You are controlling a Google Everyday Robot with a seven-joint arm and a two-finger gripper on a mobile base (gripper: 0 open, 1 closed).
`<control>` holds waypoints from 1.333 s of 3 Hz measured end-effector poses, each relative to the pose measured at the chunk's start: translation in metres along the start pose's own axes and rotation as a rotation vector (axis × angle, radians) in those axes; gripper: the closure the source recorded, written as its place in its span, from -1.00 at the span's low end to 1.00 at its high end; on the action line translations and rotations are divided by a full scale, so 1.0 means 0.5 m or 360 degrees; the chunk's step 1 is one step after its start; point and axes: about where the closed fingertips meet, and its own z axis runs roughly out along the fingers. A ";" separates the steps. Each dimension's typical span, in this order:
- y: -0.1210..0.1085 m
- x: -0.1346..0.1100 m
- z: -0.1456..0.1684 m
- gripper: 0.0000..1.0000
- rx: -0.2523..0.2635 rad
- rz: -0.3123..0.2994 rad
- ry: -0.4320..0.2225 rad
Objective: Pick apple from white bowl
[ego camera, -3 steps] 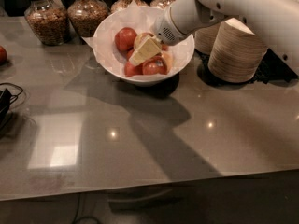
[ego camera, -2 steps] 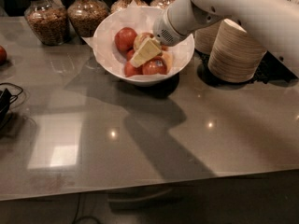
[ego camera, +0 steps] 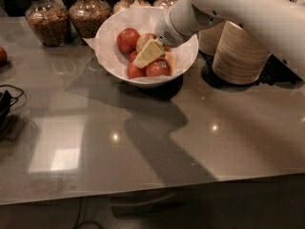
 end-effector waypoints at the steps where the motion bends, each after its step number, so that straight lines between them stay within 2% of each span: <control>1: 0.000 0.000 0.000 0.24 0.0000 0.0000 0.0000; 2: 0.000 0.000 0.000 0.71 0.0000 0.0000 0.0000; 3: 0.000 0.000 0.000 1.00 0.0000 0.0000 0.0000; 4: 0.000 0.000 0.000 1.00 0.0000 0.0000 0.0000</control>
Offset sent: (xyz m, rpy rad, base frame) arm 0.0000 0.0000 0.0000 0.0000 0.0000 0.0000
